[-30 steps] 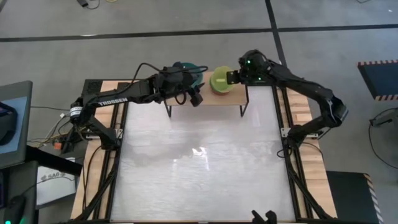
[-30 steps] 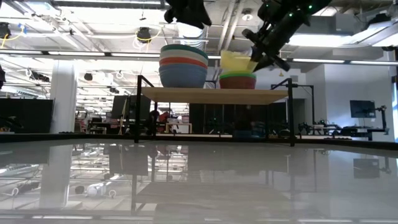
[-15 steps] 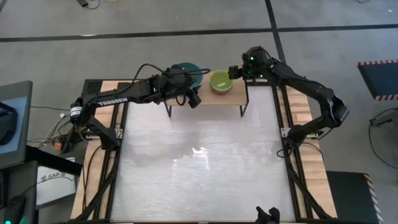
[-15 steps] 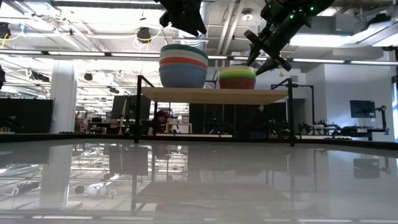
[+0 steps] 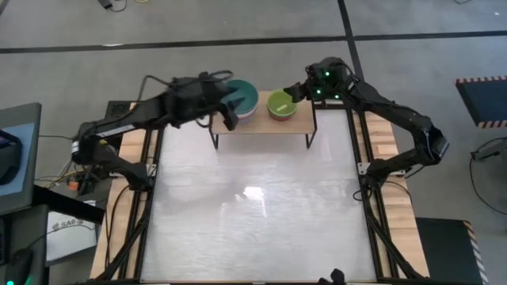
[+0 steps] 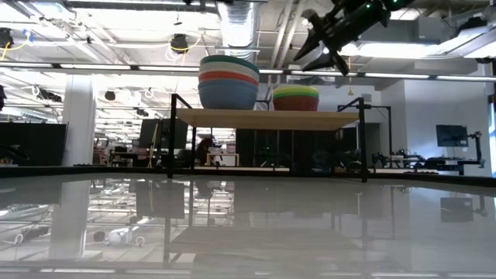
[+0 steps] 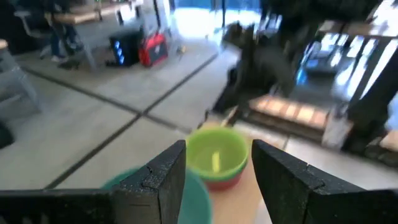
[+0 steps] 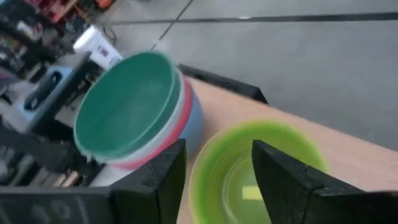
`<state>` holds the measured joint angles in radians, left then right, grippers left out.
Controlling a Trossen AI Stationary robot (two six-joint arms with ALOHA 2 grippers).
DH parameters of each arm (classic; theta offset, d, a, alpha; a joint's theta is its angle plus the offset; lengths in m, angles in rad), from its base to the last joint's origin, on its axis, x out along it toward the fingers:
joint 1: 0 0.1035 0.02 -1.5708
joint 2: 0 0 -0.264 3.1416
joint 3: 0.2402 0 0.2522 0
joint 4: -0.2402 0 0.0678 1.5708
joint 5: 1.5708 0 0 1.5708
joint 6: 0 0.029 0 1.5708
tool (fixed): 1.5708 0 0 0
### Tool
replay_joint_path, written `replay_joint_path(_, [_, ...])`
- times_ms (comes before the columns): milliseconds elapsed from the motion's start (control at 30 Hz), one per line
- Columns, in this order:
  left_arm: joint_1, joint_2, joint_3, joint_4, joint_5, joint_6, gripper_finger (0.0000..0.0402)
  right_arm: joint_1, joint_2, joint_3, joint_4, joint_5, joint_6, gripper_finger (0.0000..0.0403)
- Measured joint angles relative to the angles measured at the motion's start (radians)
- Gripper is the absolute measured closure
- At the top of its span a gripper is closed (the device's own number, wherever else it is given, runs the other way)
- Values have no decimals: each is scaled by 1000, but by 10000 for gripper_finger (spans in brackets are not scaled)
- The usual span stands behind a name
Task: Place and stack bowls onto a shelf
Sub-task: Return to Home Position
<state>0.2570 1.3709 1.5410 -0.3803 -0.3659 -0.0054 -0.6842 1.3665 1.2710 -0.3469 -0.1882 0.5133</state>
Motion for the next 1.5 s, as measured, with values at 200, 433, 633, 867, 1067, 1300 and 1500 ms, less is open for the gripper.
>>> replay_joint_path(200, [-54,-141,-41,16,-93,-7,232,89,29,-1,-70,50,-67,257])
replay_joint_path(433, [-140,-325,-291,107,-197,-52,232,155,5,-80,7,57,-73,321])
replay_joint_path(633, [-180,-429,-551,330,-39,-177,232,206,-108,-195,181,-72,-72,349])
replay_joint_path(867, [-220,-457,-767,487,212,-221,259,337,-336,-498,496,-71,-54,386])
replay_joint_path(1067, [-276,-599,-957,655,165,-195,350,475,-528,-689,782,-28,-33,384])
replay_joint_path(1300, [-176,-721,-1038,708,364,71,396,590,-643,-707,363,45,-370,371])
replay_joint_path(1500, [-181,-722,-1039,693,519,167,401,651,-730,-754,450,40,-561,386])
